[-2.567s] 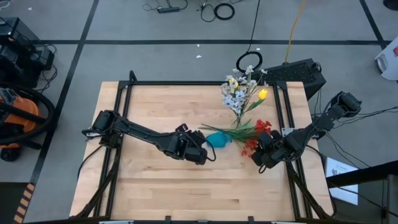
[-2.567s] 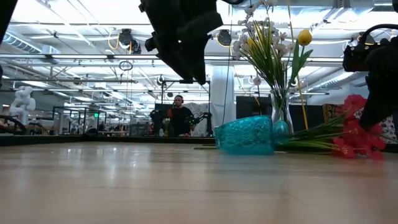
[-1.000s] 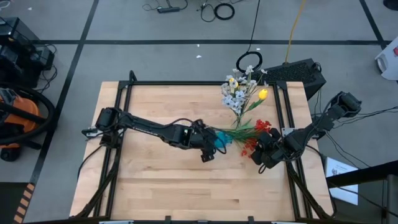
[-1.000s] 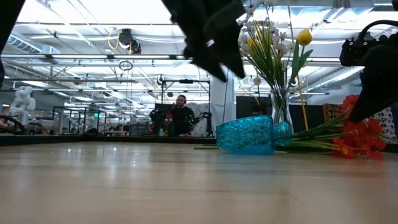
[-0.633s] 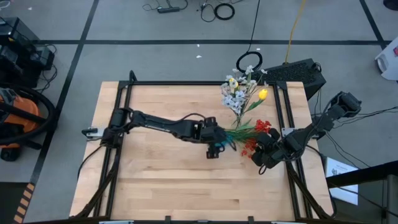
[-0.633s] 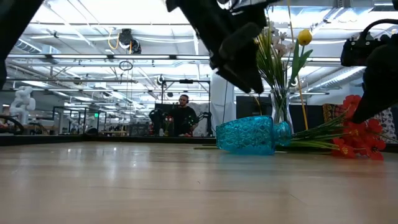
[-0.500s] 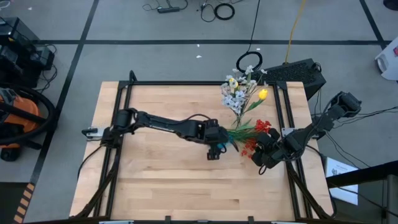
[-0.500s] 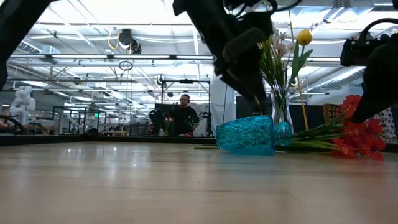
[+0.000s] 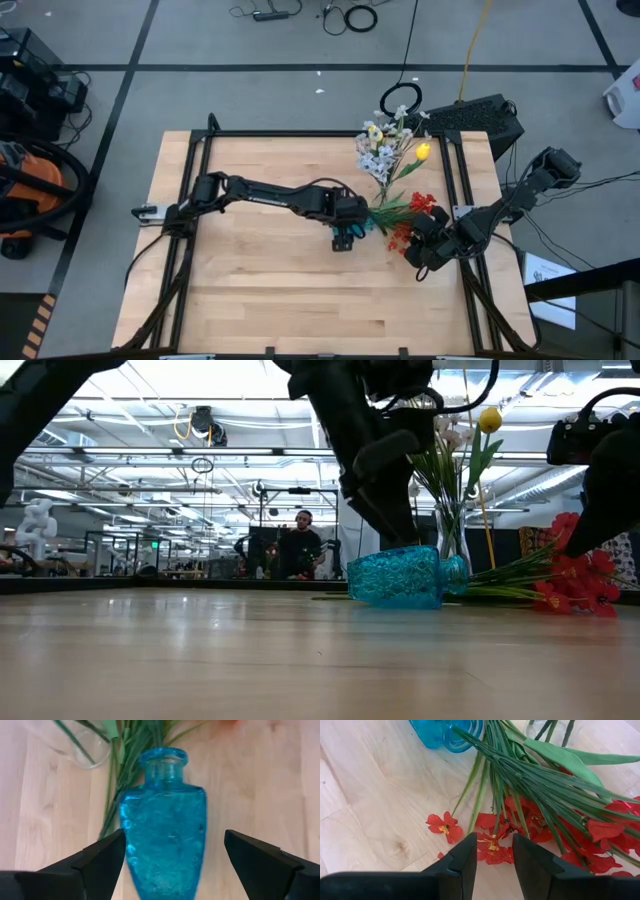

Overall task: Sort flowers into vase by color
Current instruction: Adjust the blue vase on the table

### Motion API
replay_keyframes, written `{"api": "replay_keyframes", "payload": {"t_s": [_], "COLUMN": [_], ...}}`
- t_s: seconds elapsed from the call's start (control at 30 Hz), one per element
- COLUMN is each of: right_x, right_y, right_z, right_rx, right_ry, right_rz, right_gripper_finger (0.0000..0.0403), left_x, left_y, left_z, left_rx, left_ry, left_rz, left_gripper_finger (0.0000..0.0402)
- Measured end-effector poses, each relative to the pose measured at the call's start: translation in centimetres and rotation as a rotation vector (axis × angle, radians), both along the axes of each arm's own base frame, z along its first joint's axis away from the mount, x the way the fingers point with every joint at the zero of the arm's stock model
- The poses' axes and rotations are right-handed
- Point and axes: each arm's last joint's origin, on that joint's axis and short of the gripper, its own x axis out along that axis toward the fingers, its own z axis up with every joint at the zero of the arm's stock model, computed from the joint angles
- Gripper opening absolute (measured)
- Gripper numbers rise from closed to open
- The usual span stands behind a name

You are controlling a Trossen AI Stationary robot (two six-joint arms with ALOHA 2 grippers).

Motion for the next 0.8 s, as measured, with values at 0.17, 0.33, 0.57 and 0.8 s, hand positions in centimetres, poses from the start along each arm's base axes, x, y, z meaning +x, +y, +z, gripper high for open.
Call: {"api": "replay_keyframes", "payload": {"t_s": [0.17,0.33,0.57,0.8], "right_x": [0.0,0.0,0.0,0.0], "right_y": [0.0,0.0,0.0,0.0], "right_z": [0.0,0.0,0.0,0.0], "right_rx": [0.000,0.002,0.003,-0.001], "right_ry": [0.000,-0.003,-0.004,-0.002], "right_rz": [0.000,0.000,0.000,0.005], "right_gripper_finger": [0.0116,0.0116,0.0116,0.0116], "left_x": [0.2,0.3,0.6,0.5], "left_y": [0.0,0.3,0.6,0.6], "left_z": [-0.5,-1.5,-1.9,-1.7], "left_rx": [-0.007,-0.029,-0.006,0.023], "left_ry": [0.006,0.032,0.026,0.028], "left_rz": [-0.002,0.016,0.035,0.048], "left_gripper_finger": [0.0343,0.0343,0.0343,0.0343]}}
